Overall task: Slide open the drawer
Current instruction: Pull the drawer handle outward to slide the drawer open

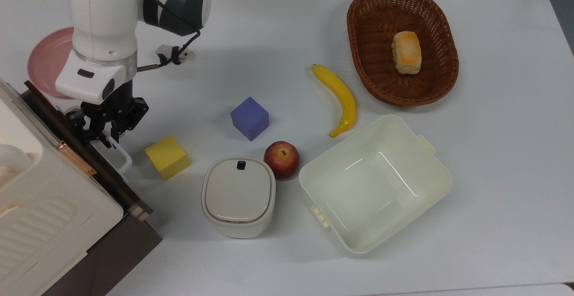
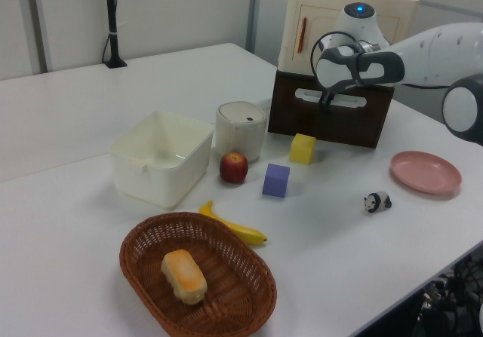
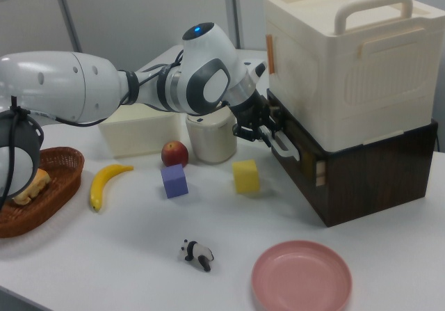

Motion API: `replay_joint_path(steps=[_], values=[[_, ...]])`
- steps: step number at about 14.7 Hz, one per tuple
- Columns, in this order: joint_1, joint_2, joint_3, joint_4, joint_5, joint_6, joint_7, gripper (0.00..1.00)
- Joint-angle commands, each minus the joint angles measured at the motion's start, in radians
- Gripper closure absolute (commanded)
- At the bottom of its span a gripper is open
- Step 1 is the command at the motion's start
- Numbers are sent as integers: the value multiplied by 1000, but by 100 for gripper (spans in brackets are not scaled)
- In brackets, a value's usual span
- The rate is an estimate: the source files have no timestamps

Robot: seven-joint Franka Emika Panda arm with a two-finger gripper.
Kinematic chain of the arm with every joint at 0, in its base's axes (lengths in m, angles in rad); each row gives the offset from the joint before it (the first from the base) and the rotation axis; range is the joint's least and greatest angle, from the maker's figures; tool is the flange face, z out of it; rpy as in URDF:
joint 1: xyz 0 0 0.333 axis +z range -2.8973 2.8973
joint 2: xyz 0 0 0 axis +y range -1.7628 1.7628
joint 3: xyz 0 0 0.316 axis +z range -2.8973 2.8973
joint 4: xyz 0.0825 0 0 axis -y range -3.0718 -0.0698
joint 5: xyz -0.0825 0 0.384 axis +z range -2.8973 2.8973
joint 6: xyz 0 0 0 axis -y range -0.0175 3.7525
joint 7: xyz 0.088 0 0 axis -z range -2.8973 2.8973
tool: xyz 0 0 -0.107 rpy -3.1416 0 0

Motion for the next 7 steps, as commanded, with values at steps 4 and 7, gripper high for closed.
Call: replay_joint_path(steps=[4,7], values=[[27,-115,5,-124,-6,12,36,89],[40,-142,6,-161,-6,11,38,89]])
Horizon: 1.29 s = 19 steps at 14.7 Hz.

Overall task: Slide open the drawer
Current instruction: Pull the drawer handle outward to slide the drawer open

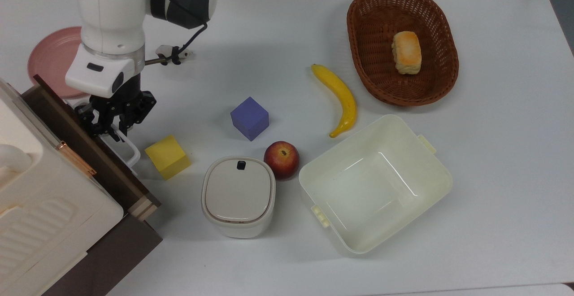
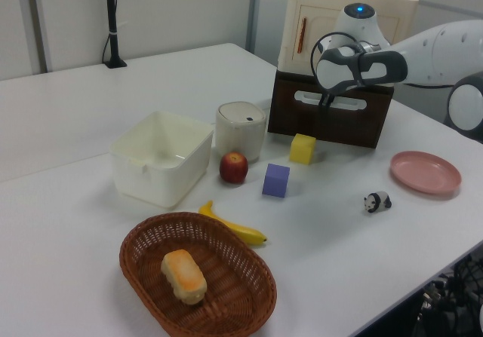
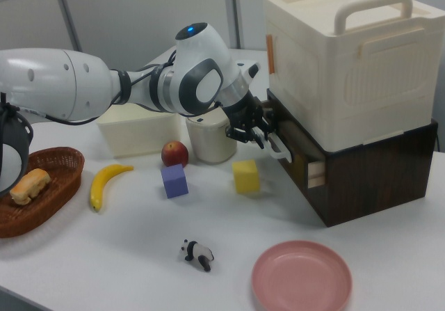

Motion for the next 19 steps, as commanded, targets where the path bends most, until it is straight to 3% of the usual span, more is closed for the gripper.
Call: replay_joint_path(steps=[1,19], values=[[29,-104,5,-107,-6,11,37,89],[66,-176,5,-221,-4,0,37,88]])
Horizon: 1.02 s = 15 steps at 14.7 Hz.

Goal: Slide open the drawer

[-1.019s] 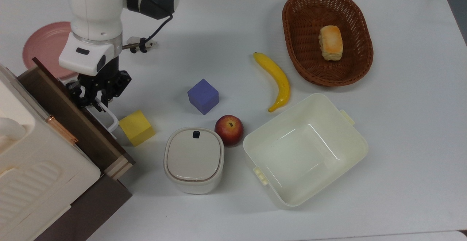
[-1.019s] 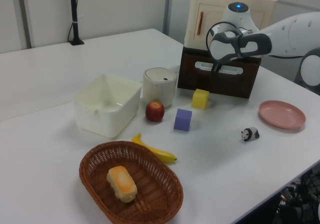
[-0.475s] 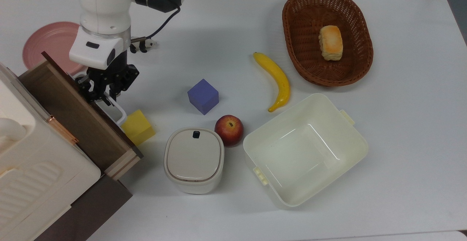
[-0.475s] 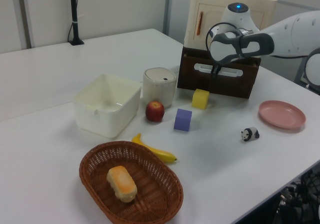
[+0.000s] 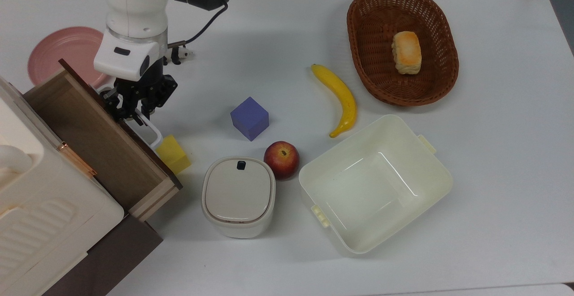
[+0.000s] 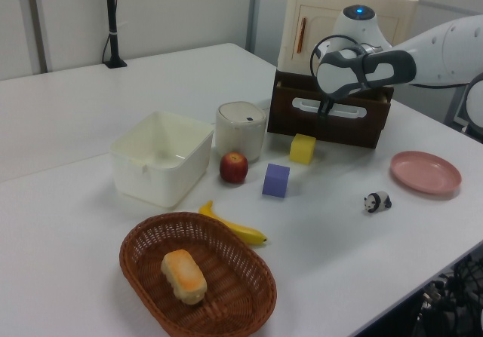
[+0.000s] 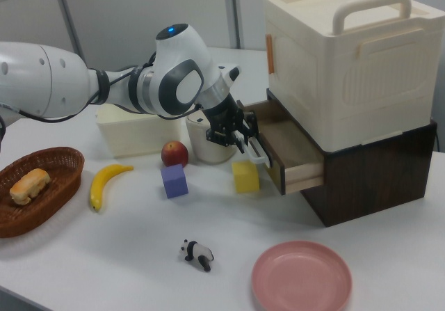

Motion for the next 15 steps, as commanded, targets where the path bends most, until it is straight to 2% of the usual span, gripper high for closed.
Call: replay_joint_path(steps=[1,15], values=[[27,-72,5,-77,-4,0,33,88],[48,-103,5,-117,-2,-17,35,88]])
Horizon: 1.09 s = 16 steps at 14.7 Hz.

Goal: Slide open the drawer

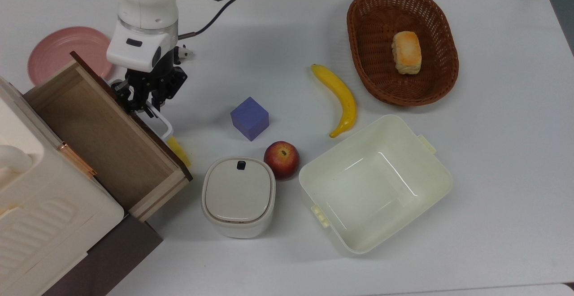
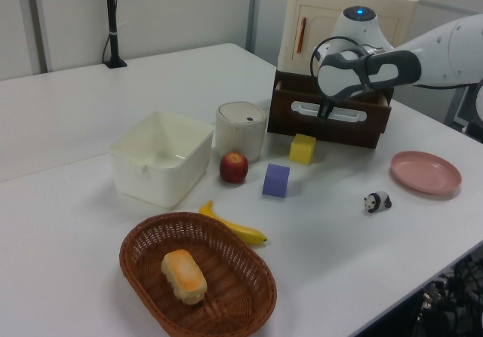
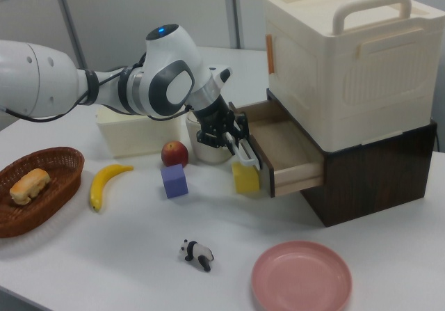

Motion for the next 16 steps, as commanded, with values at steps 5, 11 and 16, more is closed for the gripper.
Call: replay_joint_path(steps=[5,11,16], values=[[37,-49,4,-47,-3,-38,28,66],[37,-51,4,-41,-3,-61,28,0],[58,-113,4,-21,11,-245,92,0]])
